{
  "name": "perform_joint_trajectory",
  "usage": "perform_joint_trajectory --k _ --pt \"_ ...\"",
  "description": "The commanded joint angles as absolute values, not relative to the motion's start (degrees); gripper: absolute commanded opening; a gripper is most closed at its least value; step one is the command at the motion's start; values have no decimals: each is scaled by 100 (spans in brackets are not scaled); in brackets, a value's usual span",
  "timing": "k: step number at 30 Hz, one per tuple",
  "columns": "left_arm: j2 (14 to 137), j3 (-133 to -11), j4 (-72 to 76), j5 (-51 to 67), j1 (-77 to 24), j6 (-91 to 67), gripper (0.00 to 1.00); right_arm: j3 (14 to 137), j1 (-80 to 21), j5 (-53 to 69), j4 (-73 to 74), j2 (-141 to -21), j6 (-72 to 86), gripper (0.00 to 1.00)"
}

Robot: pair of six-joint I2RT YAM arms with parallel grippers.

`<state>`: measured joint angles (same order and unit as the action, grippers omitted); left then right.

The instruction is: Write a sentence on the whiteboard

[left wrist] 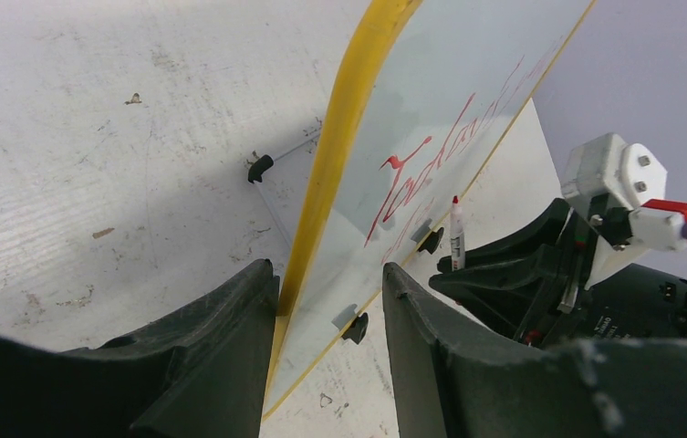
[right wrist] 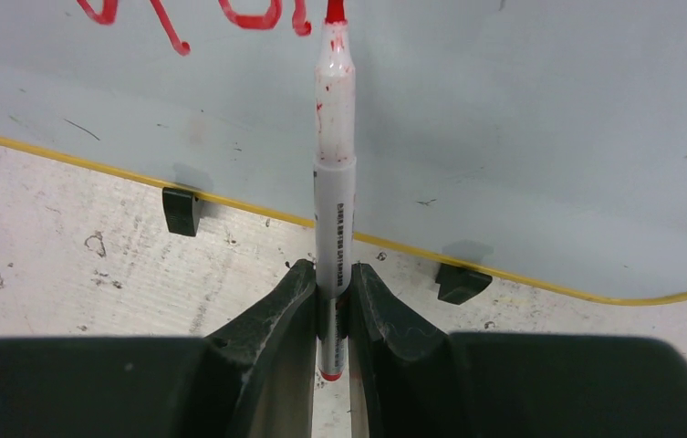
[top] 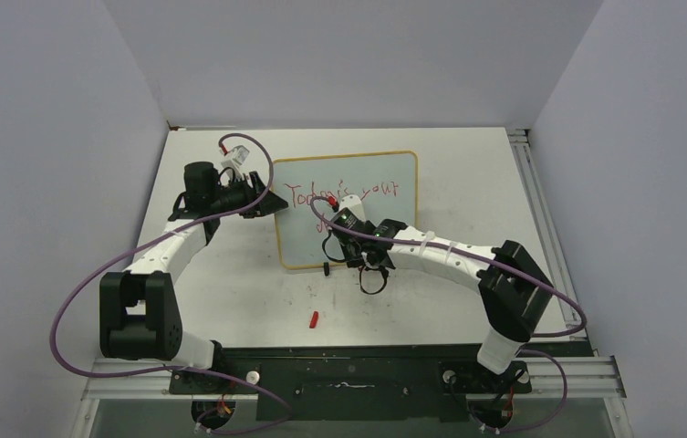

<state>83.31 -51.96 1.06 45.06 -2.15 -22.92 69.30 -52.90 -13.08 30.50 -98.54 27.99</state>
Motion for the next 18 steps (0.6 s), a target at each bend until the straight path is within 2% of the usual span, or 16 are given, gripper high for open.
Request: perform_joint_trajectory --k 1,18 --pt "8101 -5221 343 4753 -264 -2320 44 7007 -5284 -1608 3041 -9397 2866 5" --pt "8108 -5225 330 4748 -264 -2303 44 7179 -5206 -1442 2909 -9726 2671 5"
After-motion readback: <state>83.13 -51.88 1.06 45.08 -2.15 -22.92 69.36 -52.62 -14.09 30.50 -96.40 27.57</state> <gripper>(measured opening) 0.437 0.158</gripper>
